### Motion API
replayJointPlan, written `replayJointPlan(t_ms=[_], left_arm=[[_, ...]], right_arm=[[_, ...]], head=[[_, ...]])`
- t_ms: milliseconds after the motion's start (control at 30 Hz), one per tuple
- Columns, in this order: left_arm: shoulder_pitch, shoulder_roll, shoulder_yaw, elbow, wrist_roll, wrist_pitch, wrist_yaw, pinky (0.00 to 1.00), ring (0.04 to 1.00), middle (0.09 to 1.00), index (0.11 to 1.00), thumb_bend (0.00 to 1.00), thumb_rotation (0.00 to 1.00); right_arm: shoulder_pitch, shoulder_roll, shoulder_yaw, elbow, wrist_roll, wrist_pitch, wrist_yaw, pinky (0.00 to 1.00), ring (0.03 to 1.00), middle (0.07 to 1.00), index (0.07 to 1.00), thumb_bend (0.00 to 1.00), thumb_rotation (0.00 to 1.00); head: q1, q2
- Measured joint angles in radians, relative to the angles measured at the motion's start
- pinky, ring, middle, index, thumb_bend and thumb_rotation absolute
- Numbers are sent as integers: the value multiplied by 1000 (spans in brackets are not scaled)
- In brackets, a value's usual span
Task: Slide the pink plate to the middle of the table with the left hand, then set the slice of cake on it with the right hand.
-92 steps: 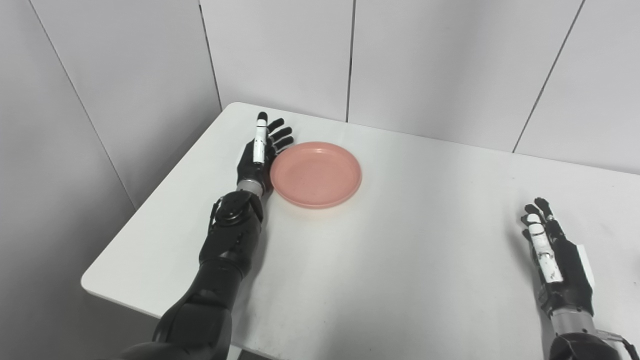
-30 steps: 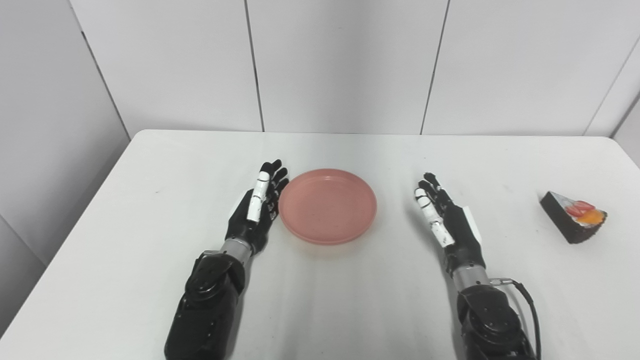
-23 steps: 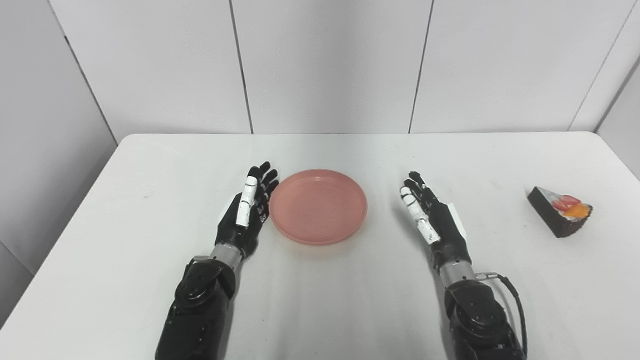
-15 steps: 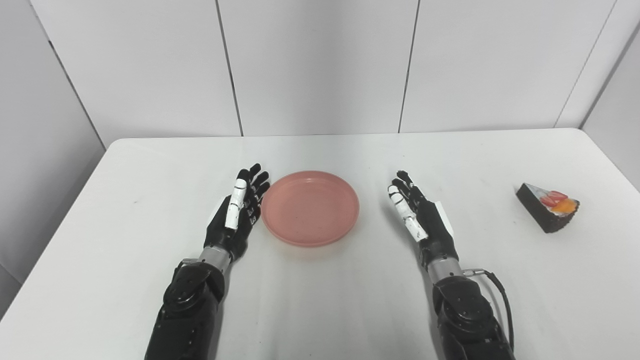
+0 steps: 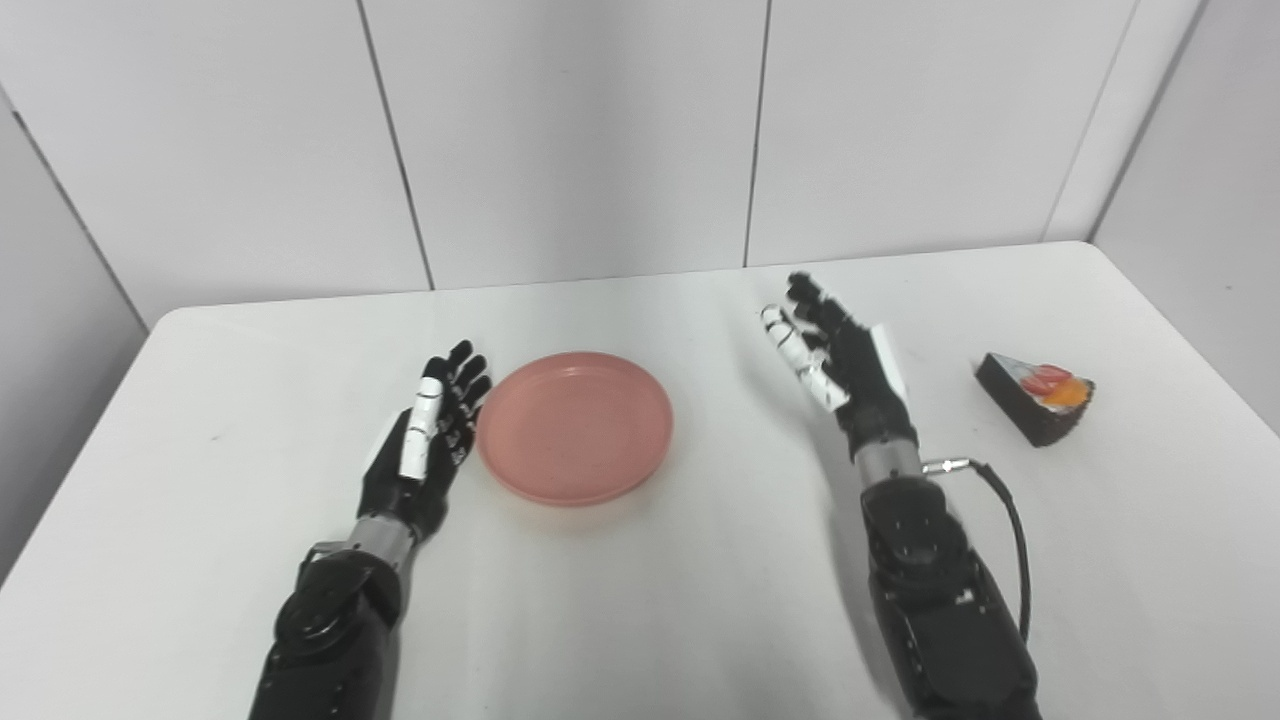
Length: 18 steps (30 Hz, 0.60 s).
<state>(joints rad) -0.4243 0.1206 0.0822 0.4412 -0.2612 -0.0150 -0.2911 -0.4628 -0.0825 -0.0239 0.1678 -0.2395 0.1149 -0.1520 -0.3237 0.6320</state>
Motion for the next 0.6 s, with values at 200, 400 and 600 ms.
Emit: replayJointPlan(t_ms=[200, 400, 600], left_arm=[[-16, 17, 4, 50, -21, -29, -49, 1000, 998, 986, 980, 692, 1000], [-43, 32, 13, 116, -47, -70, -87, 1000, 990, 973, 959, 741, 1000], [-50, 38, 14, 131, -47, -80, -104, 1000, 981, 974, 972, 753, 996]], right_arm=[[-16, -51, -23, -5, -33, 89, -3, 823, 878, 874, 848, 640, 555], [-34, -95, -39, -44, -55, 211, 2, 785, 858, 872, 860, 654, 418], [-54, -148, -40, -72, -89, 313, 14, 725, 825, 854, 861, 670, 303]], head=[[-63, -14], [-118, -28], [-127, -28]])
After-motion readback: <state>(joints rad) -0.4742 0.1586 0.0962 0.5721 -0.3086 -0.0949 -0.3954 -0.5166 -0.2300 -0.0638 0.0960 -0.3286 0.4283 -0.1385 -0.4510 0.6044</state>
